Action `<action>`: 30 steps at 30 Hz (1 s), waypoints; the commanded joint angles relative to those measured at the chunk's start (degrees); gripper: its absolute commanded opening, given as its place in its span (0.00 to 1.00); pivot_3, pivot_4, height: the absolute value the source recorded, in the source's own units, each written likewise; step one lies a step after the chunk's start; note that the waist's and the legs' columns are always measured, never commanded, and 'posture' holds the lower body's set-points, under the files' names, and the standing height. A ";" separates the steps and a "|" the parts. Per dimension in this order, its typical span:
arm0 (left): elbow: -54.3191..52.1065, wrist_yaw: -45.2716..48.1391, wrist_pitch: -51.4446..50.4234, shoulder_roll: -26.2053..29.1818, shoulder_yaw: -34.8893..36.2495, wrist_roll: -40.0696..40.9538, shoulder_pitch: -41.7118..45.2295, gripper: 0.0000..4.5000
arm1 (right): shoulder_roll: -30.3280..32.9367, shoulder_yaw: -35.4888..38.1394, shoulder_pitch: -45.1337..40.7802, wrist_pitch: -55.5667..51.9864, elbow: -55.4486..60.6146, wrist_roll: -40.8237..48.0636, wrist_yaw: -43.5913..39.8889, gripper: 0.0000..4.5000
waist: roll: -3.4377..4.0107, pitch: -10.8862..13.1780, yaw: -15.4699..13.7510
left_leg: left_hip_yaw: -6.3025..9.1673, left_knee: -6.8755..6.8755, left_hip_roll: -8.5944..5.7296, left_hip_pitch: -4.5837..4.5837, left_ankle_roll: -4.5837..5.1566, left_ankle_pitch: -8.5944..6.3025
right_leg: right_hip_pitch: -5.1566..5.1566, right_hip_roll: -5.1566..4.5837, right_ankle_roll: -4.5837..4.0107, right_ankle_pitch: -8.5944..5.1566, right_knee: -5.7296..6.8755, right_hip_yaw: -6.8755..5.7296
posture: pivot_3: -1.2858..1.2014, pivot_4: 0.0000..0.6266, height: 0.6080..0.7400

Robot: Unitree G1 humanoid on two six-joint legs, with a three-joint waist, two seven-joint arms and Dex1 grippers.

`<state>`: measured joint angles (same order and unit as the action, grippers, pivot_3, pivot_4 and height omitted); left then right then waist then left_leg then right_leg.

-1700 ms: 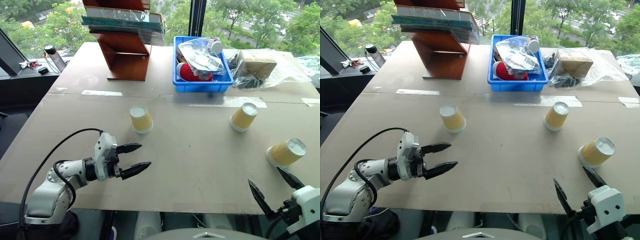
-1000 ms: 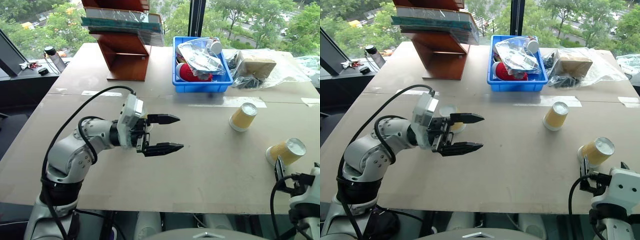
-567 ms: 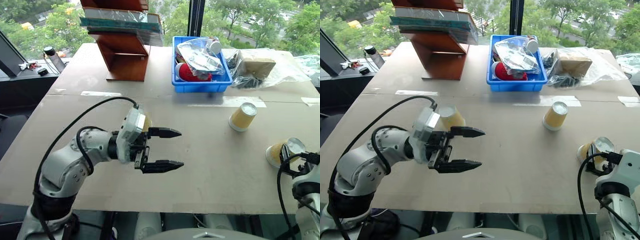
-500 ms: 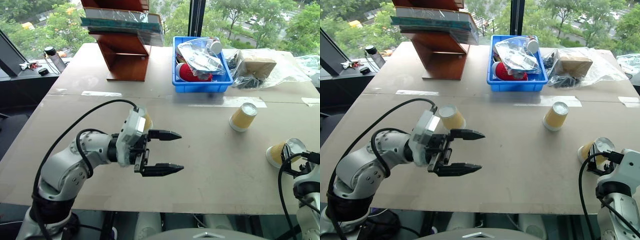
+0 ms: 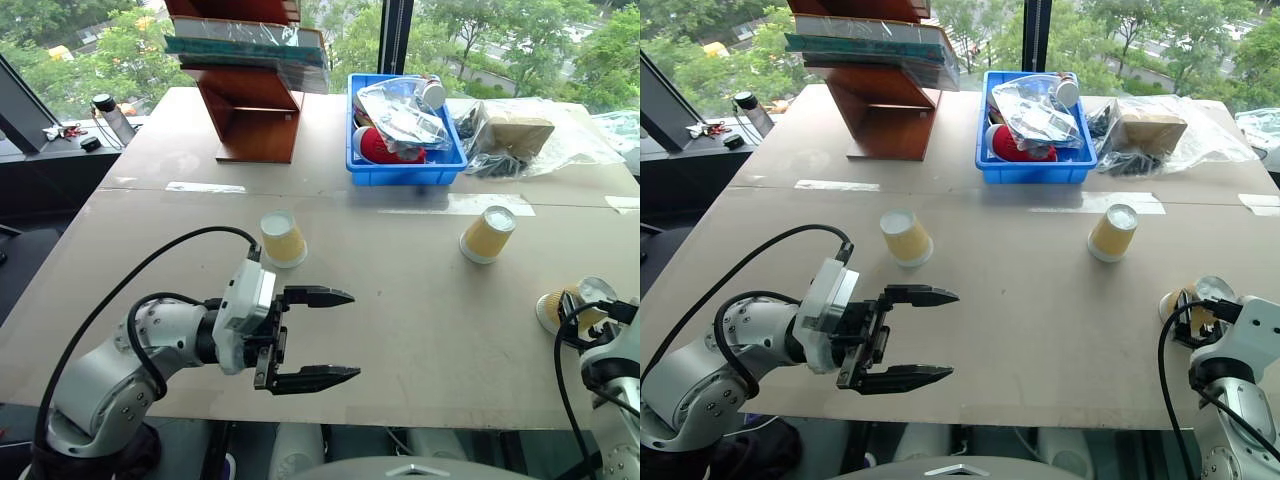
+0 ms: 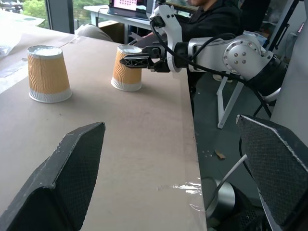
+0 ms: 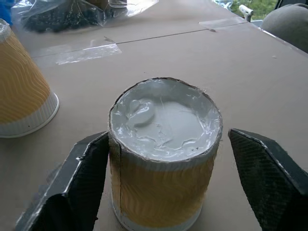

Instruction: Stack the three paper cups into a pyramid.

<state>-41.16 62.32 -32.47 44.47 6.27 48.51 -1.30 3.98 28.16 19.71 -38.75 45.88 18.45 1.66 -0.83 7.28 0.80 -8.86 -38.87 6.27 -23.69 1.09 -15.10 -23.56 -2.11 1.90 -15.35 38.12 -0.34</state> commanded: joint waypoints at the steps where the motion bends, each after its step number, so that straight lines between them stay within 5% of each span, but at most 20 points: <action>1: -1.11 -0.02 1.39 0.51 0.77 0.54 0.37 1.00 | 1.04 1.17 0.03 1.20 0.25 0.07 -0.14 0.53 | 0.00 0.00 0.01 | 0.00 0.00 0.00 0.00 0.00 0.00 | 0.00 0.00 0.00 0.00 0.00 0.00 | 0.52 0.24 1.00; 6: -0.17 -1.71 0.92 0.35 1.14 0.80 0.83 1.00 | 4.94 -0.32 2.93 3.17 2.15 0.44 -5.18 0.48 | 0.01 0.00 0.01 | -0.01 0.01 0.00 0.00 0.00 0.00 | 0.00 0.00 0.00 0.00 -0.01 0.01 | 0.52 0.24 1.00; 10: 6.65 0.13 7.00 -1.03 3.45 -4.20 -3.13 1.00 | 18.15 -9.71 6.22 1.09 11.10 8.62 -22.14 0.48 | 0.13 0.04 0.53 | -0.17 0.25 0.00 0.18 0.00 0.00 | 0.00 0.03 0.01 0.00 -0.06 0.17 | 0.52 0.24 1.00; 13: 12.84 5.43 11.79 -0.82 2.70 -7.01 -3.37 1.00 | 24.29 -16.02 4.17 0.24 12.07 8.14 -24.93 0.48 | -0.09 0.07 0.74 | -0.16 0.49 -0.02 0.56 0.08 -0.04 | 0.18 0.13 -0.02 -0.01 -0.07 0.28 | 0.52 0.24 1.00; 19: 22.90 9.67 13.52 0.21 2.34 -9.60 0.12 1.00 | 26.76 -29.87 -10.29 -0.10 6.06 5.83 -26.64 0.48 | -0.36 -0.02 0.12 | -0.15 0.55 -0.05 0.74 0.12 -0.07 | 0.23 0.12 -0.17 -0.08 -0.11 0.31 | 0.52 0.24 1.00; 30: 21.87 10.91 16.62 0.05 4.73 -10.11 -4.92 1.00 | 26.71 -37.55 -22.84 5.18 -6.35 3.05 -32.94 0.48 | -0.44 0.02 -0.06 | -0.17 0.60 -0.05 0.30 -0.13 0.07 | -0.09 0.14 -0.11 -0.07 -0.15 0.24 | 0.52 0.24 1.00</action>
<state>-17.26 72.84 -17.04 44.45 9.30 38.22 -6.07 30.50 -9.35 -2.34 -35.28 38.53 21.42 -30.24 -1.27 7.30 0.73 -9.05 -38.30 6.21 -23.51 0.96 -15.02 -23.73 -1.97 1.80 -15.40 37.96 -0.15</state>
